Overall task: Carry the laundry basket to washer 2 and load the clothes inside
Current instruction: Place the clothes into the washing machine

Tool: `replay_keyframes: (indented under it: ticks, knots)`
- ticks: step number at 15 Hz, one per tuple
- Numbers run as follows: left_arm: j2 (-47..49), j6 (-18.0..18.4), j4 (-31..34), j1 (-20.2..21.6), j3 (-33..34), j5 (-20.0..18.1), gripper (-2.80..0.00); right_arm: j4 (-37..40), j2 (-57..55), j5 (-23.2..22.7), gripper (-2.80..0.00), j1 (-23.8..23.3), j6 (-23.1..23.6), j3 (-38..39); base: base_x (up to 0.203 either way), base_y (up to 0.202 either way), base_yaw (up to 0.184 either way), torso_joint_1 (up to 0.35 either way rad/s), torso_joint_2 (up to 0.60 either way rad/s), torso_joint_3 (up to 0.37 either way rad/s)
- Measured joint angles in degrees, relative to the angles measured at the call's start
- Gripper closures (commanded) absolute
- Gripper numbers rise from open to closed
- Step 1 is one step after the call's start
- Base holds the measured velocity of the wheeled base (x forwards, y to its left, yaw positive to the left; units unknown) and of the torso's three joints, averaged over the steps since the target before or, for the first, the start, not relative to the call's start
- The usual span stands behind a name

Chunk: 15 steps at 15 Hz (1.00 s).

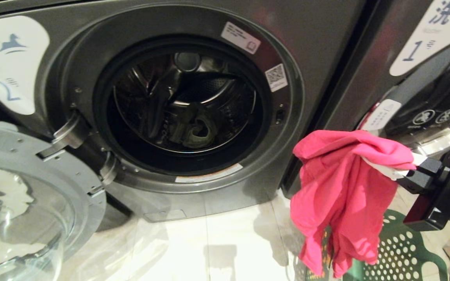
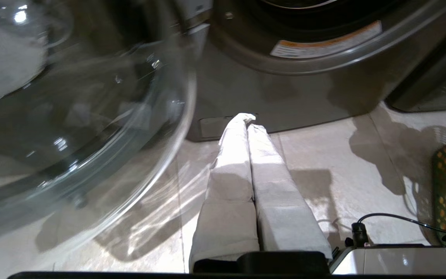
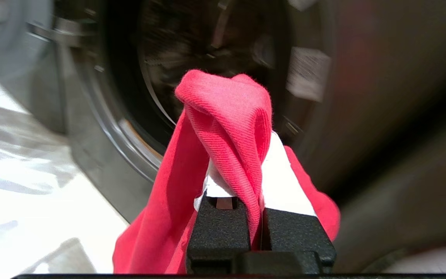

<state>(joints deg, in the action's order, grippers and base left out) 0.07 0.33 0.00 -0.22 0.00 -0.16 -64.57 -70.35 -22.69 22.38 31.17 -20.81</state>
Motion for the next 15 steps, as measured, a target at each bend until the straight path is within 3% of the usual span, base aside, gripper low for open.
replay_keyframes:
  ticks: [5,10,15]
  knots:
    - [0.0,0.0,0.0,0.0,0.0,0.0,0.00,-2.8,-2.2,0.8,0.00,-0.2,-0.3,-0.2,0.003,-0.006,0.177,0.003,0.00,0.003]
    - [0.0,0.0,0.0,0.0,0.0,0.0,0.00,-10.6,-8.5,6.4,0.00,-1.4,-1.6,-0.3,0.002,-0.007,0.159,0.001,0.00,0.003]
    - [0.0,0.0,0.0,0.0,0.0,0.0,0.00,-15.0,-16.5,8.9,0.00,-8.6,-2.1,-4.7,0.000,0.000,0.014,0.001,0.00,0.001]
